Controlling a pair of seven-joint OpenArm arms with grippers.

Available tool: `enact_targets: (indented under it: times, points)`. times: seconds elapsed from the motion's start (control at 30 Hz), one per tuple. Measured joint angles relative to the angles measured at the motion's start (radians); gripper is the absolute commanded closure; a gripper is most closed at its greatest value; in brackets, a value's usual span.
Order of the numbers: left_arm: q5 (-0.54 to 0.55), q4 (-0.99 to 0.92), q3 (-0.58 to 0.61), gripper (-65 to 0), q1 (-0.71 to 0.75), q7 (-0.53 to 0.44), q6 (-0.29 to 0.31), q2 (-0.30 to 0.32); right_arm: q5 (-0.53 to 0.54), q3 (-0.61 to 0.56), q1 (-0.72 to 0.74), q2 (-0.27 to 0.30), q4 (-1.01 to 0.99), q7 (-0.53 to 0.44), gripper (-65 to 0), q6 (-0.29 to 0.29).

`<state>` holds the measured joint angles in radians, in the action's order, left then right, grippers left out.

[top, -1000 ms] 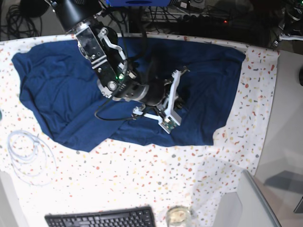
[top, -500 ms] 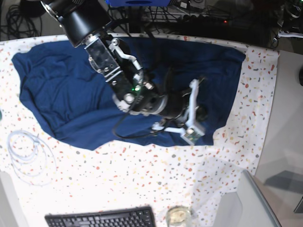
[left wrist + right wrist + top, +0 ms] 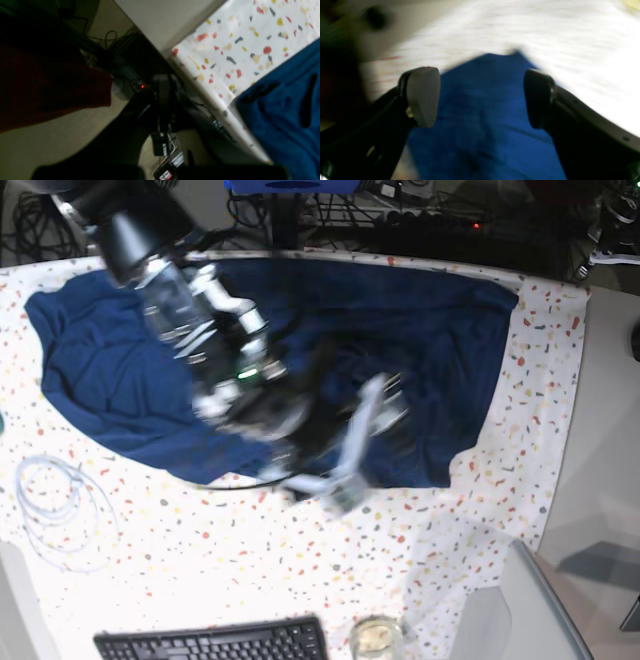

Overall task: Layout the t-shirt on the table in an organized manner, then fold the t-shirt properly
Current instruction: 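Release the sleeve and sweep the right gripper across the shirt body, then grasp opposite shirt corners with both grippers and pull the shirt taut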

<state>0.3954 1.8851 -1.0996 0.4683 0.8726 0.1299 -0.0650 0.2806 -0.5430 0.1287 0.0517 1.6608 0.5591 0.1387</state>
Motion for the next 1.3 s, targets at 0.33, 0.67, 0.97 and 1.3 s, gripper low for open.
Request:
enact_targets:
  times: [0.33, 0.67, 0.97, 1.3]
  points:
    - [-0.006, 0.0, 0.278, 0.0, -0.072, -0.002, -0.006, 0.005, -0.008, 0.594, -0.006, 0.343, -0.226, 0.196, 0.0, 0.189]
    - [-0.01, -0.216, 0.66, 0.0, -0.189, -0.018, -0.093, -0.017, -0.021, 0.552, -0.014, 0.366, -0.46, 0.139, 0.0, 0.262]
    - [0.032, -0.46, 0.671, 0.0, -0.202, -0.249, -0.092, 0.007, -0.013, 0.498, 0.113, 0.351, -0.74, -0.005, 0.0, 0.264]
    - [0.065, -0.514, 0.669, 0.0, -0.183, -0.365, -0.071, 0.037, -0.004, 0.495, 0.255, 0.385, -1.113, -0.281, 0.0, 0.268]
